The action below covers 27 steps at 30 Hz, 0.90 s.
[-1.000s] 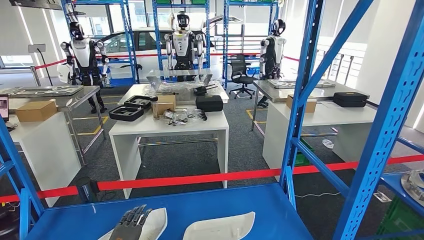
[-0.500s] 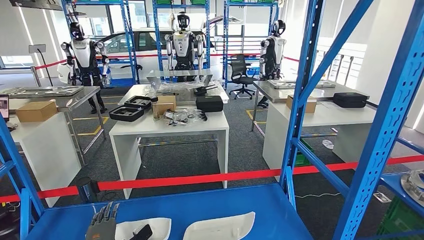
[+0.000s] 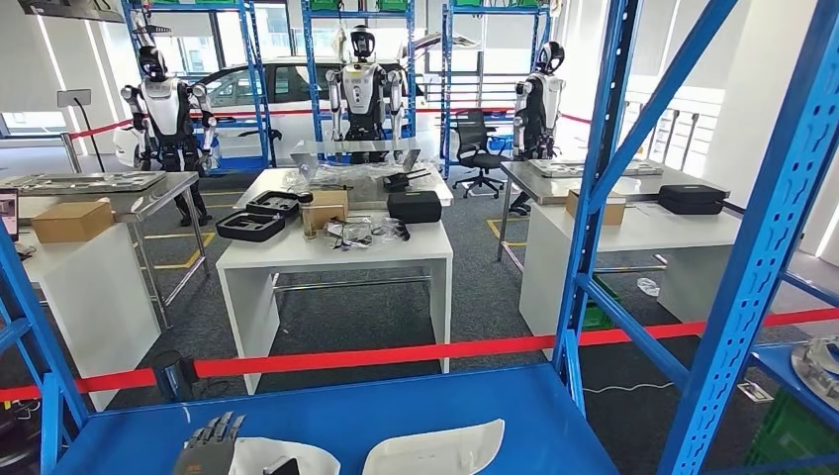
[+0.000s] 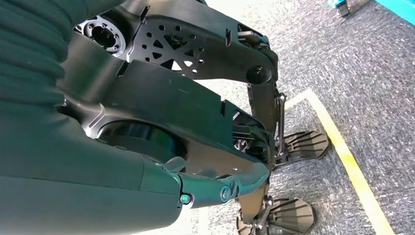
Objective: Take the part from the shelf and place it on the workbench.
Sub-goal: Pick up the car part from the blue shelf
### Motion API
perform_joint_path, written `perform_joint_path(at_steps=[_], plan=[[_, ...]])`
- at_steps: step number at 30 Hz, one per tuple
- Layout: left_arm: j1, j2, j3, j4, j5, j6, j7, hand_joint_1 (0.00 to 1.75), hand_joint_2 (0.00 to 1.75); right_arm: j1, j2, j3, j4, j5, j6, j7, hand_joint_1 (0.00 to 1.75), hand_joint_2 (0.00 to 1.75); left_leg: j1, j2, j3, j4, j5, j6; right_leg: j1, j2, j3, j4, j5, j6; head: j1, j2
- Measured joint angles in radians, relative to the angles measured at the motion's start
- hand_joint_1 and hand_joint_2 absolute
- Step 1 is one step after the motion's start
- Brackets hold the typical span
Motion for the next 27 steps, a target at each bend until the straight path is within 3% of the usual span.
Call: perform_joint_path(at_steps=[9, 15, 21, 24, 27], plan=[[-0.011, -0.01, 0.0, 0.0, -0.021, 0.016, -0.044, 0.0, 0.0, 0.0, 0.0, 0.0, 0.0, -0.01, 0.0, -0.007, 0.0, 1.75, 0.0, 0.0, 0.001, 0.0, 0.001, -0.001, 0.0, 0.0, 0.001, 0.0, 0.0, 0.0, 0.0, 0.0], [-0.019, -0.026, 0.0, -0.002, -0.008, 0.086, -0.094, 0.0, 0.0, 0.0, 0.0, 0.0, 0.0, -0.018, -0.003, -0.01, 0.0, 1.75, 0.0, 0.0, 0.001, 0.0, 0.001, -0.001, 0.0, 0.0, 0.001, 0.0, 0.001, 0.0, 0.0, 0.0], [-0.019, -0.042, 0.02, -0.013, 0.023, 0.239, -0.176, 0.0, 0.0, 0.0, 0.0, 0.0, 0.0, -0.018, -0.008, -0.01, 0.0, 1.75, 0.0, 0.0, 0.001, 0.0, 0.001, -0.001, 0.0, 0.0, 0.001, 0.0, 0.001, 0.0, 0.0, 0.0], [-0.018, -0.046, 0.029, -0.018, 0.028, 0.256, -0.195, 0.0, 0.0, 0.0, 0.0, 0.001, 0.0, -0.017, -0.008, -0.01, 0.0, 1.75, -0.001, 0.0, 0.001, 0.001, 0.0, 0.0, 0.0, 0.0, 0.001, 0.0, 0.001, 0.0, 0.0, 0.0], [-0.018, -0.048, 0.039, -0.021, 0.034, 0.256, -0.206, 0.0, 0.0, -0.001, 0.001, 0.002, 0.0, -0.017, -0.008, -0.01, 0.0, 1.75, -0.004, 0.0, -0.001, 0.004, -0.008, 0.009, -0.006, -0.001, 0.003, -0.005, 0.001, 0.005, 0.0, 0.0]])
